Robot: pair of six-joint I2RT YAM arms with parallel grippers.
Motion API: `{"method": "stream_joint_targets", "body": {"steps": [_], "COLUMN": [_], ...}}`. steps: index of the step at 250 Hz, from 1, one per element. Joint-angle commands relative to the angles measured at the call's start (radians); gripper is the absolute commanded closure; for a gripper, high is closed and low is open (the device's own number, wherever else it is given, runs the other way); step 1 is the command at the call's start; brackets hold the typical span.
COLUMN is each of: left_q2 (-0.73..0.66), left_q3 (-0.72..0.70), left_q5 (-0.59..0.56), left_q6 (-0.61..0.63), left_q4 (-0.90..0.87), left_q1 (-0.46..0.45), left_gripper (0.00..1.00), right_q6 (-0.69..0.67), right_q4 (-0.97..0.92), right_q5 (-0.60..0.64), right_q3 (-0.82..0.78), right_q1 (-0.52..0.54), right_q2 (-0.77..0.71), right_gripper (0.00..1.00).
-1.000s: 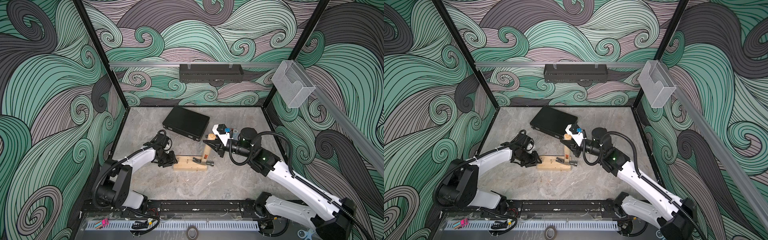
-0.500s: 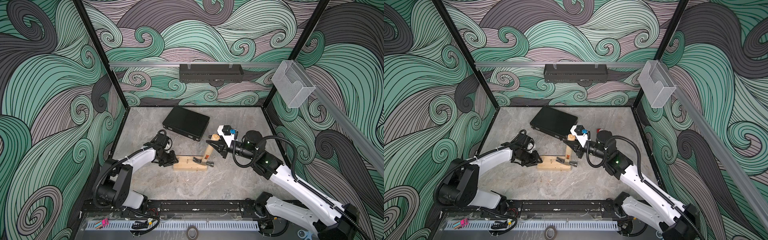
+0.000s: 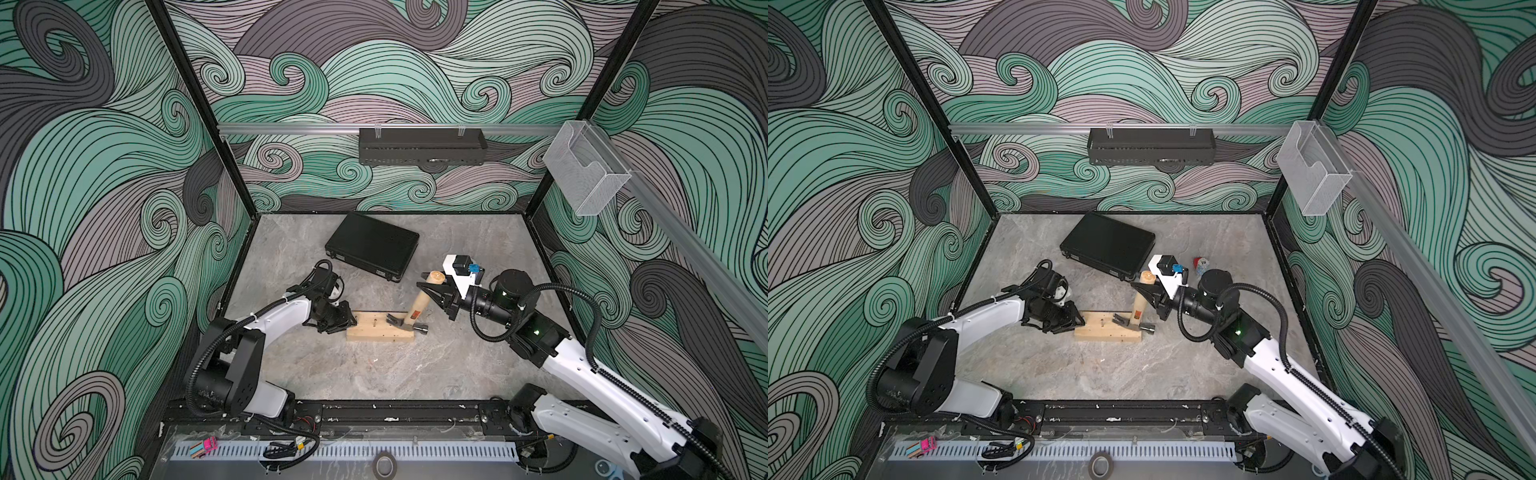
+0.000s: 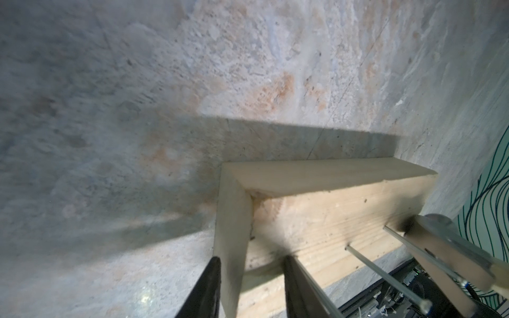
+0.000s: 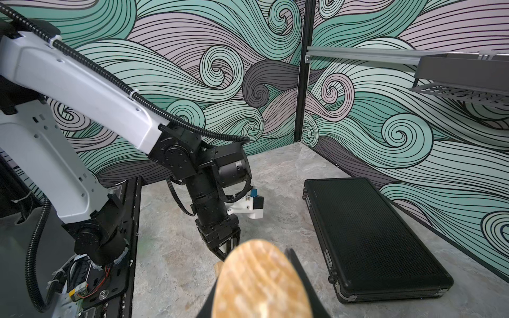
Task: Use a claw hammer to pull out a nail
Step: Remove the nail from the mounting plate.
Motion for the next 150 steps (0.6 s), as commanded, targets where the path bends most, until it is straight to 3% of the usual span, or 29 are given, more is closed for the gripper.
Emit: {"method": "stream_joint_targets", "body": {"steps": [1,150], "left_q2": [0.084,0.095], "left_q3": [-0.072,-0.079], "left_q5": [-0.140,-0.138], "left_q6": [0.001,0.003], "left_q4": [-0.052,-0.035], "left_q1": [-0.004,-0.004], "left_gripper": [0.64,0.64], "right_q6": [0.068,0.126], "right_q4": [-0.027,0.069], "right_q5": [-0.001,0.027], "right_q3": [-0.034,-0.124], "right_q1": [-0.004,-0.013], "right_q2": [-0.006,-0.041], "right_gripper": [1.00,1.00]}}
